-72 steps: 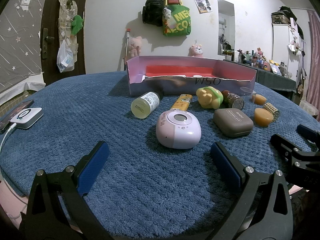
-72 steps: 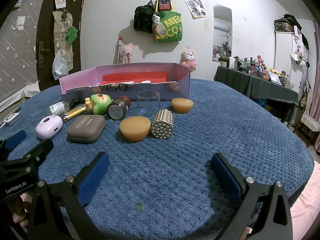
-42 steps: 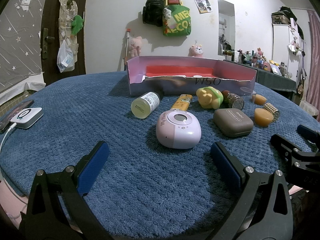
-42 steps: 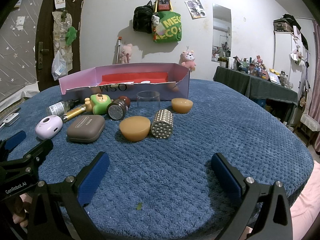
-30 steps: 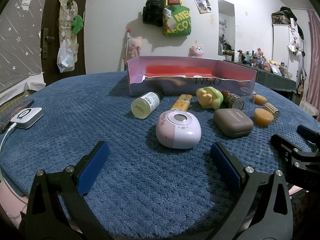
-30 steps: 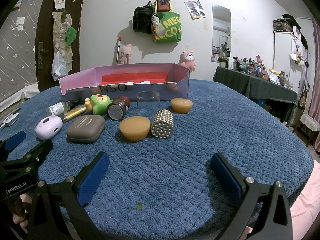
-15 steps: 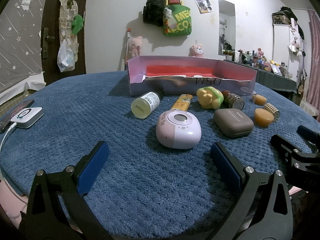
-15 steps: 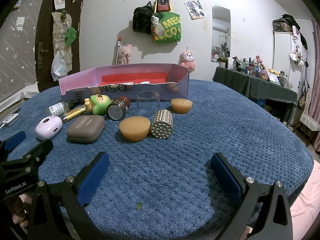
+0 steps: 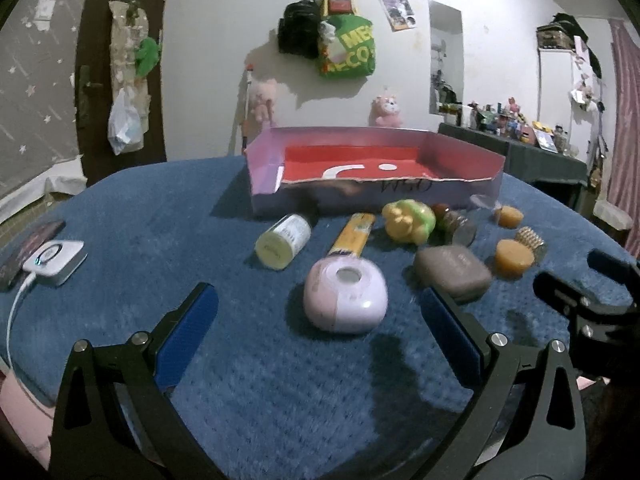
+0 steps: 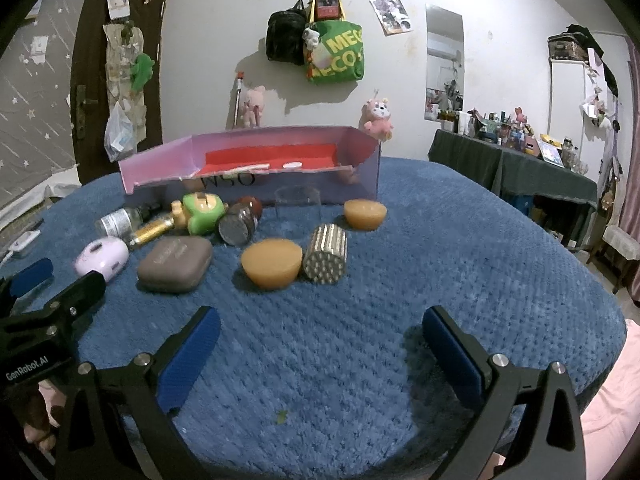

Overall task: Organize rigid objects
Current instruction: 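Grasp the studded metal roller with the right tool while the left tool grasps the white-pink speaker, then lower the roller and speaker into the red box and open both tools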

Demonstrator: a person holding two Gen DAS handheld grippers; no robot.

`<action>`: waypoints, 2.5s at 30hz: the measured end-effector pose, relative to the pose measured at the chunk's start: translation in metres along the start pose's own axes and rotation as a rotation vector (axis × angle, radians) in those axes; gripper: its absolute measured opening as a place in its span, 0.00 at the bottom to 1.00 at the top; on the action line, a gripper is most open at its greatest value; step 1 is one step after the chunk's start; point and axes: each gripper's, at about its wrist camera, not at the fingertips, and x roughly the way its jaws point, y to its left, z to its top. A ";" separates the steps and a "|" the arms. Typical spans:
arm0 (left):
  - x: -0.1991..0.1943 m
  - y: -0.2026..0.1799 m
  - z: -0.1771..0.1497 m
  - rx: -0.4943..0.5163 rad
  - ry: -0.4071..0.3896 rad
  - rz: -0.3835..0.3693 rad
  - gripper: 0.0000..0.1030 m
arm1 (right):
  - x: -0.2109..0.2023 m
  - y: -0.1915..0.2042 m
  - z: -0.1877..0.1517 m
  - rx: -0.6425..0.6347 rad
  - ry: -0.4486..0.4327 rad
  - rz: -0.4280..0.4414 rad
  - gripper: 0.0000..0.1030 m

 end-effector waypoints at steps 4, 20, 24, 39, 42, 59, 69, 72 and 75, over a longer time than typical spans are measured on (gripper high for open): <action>0.008 0.000 0.015 -0.006 0.058 -0.029 1.00 | -0.004 0.000 0.020 -0.005 -0.010 -0.009 1.00; 0.046 0.014 0.032 -0.038 0.294 -0.132 0.75 | 0.054 -0.040 0.060 0.125 0.214 0.013 0.77; 0.047 0.010 0.031 -0.019 0.298 -0.157 0.66 | 0.058 -0.041 0.058 0.125 0.224 0.044 0.61; 0.034 0.002 0.054 0.014 0.248 -0.186 0.46 | 0.047 -0.034 0.068 0.127 0.186 0.159 0.26; 0.034 0.002 0.059 0.014 0.242 -0.182 0.46 | 0.044 -0.033 0.075 0.119 0.168 0.162 0.26; 0.084 0.017 0.139 -0.007 0.220 -0.175 0.46 | 0.076 -0.031 0.149 0.062 0.119 0.244 0.26; 0.156 0.008 0.160 0.071 0.369 -0.176 0.46 | 0.152 -0.021 0.185 -0.040 0.315 0.284 0.26; 0.171 0.006 0.157 0.111 0.413 -0.155 0.46 | 0.169 -0.016 0.187 -0.077 0.378 0.274 0.27; 0.181 0.004 0.153 0.135 0.466 -0.166 0.46 | 0.186 -0.011 0.188 -0.125 0.461 0.264 0.26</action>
